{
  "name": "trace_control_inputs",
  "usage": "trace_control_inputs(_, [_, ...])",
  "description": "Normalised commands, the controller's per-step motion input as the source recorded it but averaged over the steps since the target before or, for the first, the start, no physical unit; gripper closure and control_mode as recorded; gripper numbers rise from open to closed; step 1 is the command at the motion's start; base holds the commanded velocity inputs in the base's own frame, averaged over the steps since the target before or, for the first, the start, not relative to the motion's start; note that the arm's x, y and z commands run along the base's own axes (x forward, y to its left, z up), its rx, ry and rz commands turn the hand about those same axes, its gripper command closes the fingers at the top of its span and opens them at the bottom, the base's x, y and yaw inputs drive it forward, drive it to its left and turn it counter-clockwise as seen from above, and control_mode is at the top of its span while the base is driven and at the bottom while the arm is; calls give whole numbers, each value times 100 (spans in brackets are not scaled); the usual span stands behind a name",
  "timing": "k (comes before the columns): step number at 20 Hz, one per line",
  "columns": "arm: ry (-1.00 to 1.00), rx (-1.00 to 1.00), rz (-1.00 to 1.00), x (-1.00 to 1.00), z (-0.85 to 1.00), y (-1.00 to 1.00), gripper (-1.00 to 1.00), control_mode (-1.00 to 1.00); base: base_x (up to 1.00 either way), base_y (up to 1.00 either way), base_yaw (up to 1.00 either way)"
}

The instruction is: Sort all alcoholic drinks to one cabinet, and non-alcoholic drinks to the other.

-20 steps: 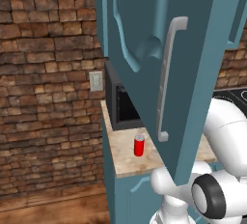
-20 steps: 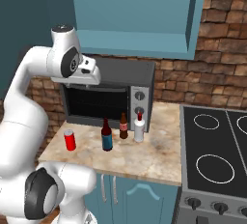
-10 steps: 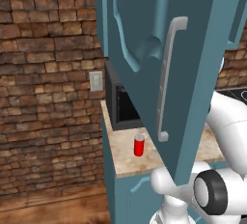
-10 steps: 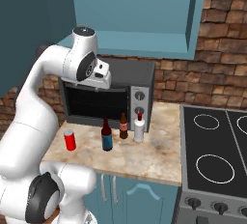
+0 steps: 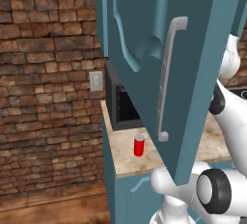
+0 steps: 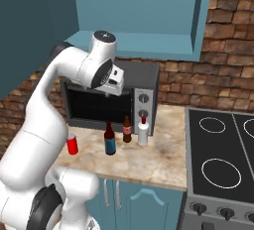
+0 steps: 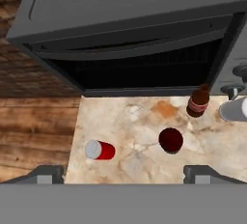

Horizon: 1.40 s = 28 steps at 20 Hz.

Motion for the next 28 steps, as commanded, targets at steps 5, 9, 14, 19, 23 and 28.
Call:
trace_control_inputs(5, [-24,13,0,-36,-4,-49,-100,-100,0,0,0])
trace_control_inputs(9, [-30,15,0,-34,-8,-58,-100,-100,0,0,0])
trace_control_inputs(14, [-25,15,0,-17,-15,-51,-100,-100,0,0,0])
trace_control_inputs(19, [-13,10,1,0,-13,-38,-100,-100,0,0,0])
trace_control_inputs(23, [-7,6,7,0,-22,-31,-100,-100,0,0,0])
trace_control_inputs(28, [-13,0,14,2,-17,-19,-100,-100,0,0,0])
